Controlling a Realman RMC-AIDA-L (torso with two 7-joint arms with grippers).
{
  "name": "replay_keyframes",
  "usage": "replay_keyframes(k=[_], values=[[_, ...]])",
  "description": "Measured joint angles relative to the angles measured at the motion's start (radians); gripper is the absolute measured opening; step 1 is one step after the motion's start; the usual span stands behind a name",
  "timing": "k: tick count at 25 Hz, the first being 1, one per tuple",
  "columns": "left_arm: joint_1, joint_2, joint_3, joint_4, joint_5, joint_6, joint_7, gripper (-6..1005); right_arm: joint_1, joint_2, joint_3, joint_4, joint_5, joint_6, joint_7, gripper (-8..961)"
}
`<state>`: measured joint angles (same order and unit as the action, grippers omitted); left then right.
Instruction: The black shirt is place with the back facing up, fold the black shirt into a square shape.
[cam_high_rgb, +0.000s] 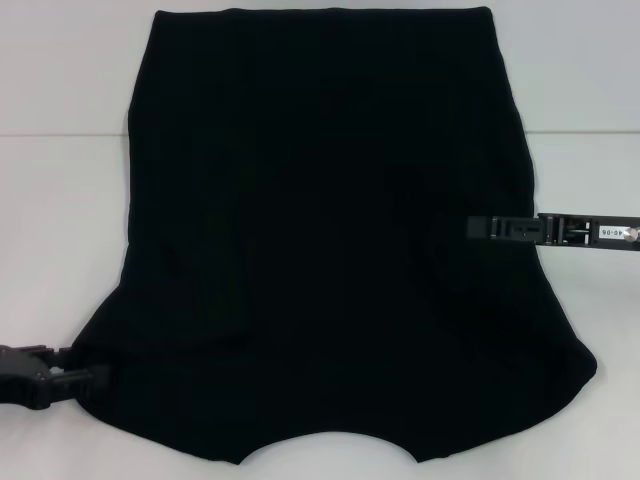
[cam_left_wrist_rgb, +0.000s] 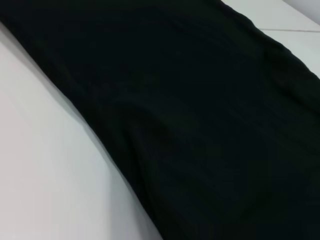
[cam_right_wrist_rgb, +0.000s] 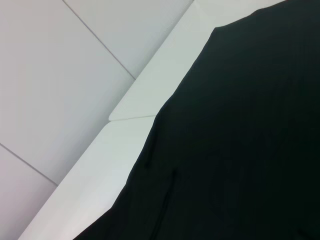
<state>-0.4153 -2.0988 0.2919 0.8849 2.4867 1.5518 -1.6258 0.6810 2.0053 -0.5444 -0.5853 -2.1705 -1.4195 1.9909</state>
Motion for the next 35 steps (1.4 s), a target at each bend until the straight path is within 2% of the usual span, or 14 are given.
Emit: replay_keyframes(k=[12, 15, 17, 19, 23, 30, 35], values=[[-0.009, 0.003, 0.001, -0.008, 0.022, -0.028, -0.018, 397, 0.002, -0.008, 0.002, -0.004, 0.000, -0.001, 0.000, 690], [-0.011, 0.001, 0.001, -0.008, 0.025, -0.029, -0.019, 273, 0.001, -0.012, -0.002, -0.003, -0.003, -0.001, 0.003, 687], [-0.013, 0.000, 0.001, -0.008, 0.026, -0.028, -0.019, 190, -0.009, -0.025, -0.010, -0.003, -0.014, -0.008, 0.018, 684], [-0.013, 0.000, 0.001, -0.008, 0.026, -0.026, -0.019, 139, -0.012, -0.030, -0.011, -0.003, -0.022, -0.010, 0.027, 682], [-0.012, -0.001, -0.001, -0.004, 0.026, -0.017, -0.023, 36, -0.037, -0.057, -0.012, -0.003, -0.088, -0.013, 0.076, 677], [-0.015, 0.003, -0.005, 0.001, 0.020, 0.023, -0.034, 37, -0.110, -0.098, -0.013, -0.008, -0.115, -0.038, 0.120, 668], [-0.025, 0.006, -0.003, 0.000, 0.020, 0.029, -0.035, 37, -0.136, -0.106, -0.013, -0.004, -0.144, -0.061, 0.117, 662]])
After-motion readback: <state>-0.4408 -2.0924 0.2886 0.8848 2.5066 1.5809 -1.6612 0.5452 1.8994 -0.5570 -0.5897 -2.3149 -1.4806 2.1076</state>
